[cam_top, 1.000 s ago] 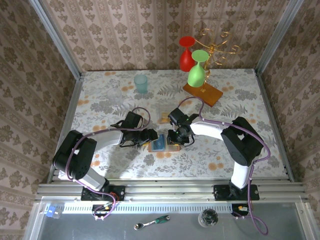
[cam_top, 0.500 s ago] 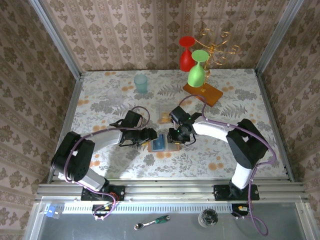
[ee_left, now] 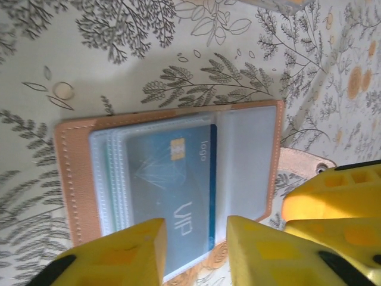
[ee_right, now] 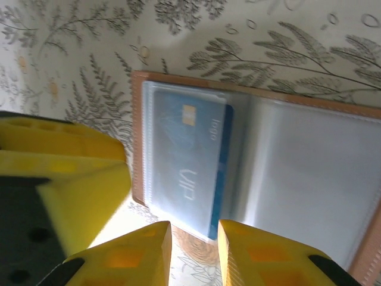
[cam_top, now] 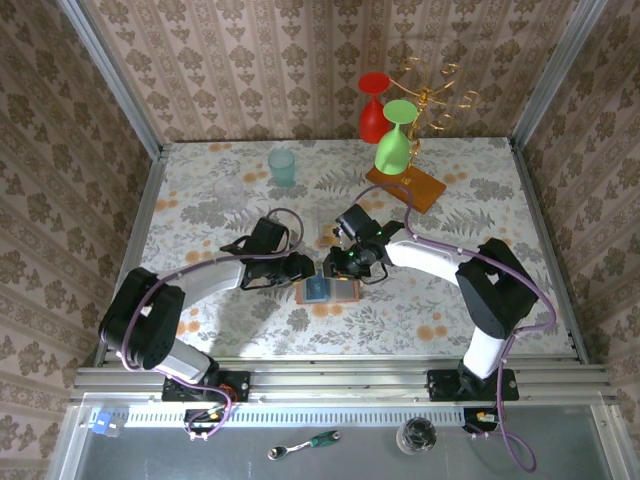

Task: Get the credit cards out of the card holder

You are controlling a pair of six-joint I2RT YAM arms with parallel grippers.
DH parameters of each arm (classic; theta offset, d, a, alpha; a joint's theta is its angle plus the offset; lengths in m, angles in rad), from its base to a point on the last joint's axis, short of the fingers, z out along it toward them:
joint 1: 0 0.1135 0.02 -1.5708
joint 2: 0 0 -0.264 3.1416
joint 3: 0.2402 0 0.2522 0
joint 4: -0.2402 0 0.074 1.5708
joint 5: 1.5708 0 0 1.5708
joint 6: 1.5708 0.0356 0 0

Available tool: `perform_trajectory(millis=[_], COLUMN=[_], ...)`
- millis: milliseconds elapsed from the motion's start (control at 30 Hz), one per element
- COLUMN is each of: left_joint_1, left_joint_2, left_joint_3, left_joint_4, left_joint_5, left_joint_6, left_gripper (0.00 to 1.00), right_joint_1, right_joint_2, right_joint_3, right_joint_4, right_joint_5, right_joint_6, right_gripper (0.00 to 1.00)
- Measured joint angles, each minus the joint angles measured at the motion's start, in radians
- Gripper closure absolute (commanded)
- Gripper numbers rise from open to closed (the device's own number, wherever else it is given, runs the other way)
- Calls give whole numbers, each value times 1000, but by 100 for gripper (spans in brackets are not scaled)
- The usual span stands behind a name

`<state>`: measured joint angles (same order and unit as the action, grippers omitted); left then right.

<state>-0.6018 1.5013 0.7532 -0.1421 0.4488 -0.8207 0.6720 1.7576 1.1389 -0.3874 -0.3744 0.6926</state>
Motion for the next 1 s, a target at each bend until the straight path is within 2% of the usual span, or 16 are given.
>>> perform_trajectory(millis=[233,400,1000], left_joint_1=[-2,-2,8], left_joint_2=[37,54,69], left_joint_3=[-11,-16,-32], left_joint_4=[24,18,14], left_joint_5=[3,-1,-9], left_joint_6=[-3,5,17], left_gripper=[86,90,93], right_joint_1=[0,0,0], right_joint_2=[48,65,114], right_joint_3=[7,7,7], right_joint_4=[34,50,72], right_joint_5=[-29,-42,-76], right_joint_6=[15,19,19], right_gripper=[72,72,73])
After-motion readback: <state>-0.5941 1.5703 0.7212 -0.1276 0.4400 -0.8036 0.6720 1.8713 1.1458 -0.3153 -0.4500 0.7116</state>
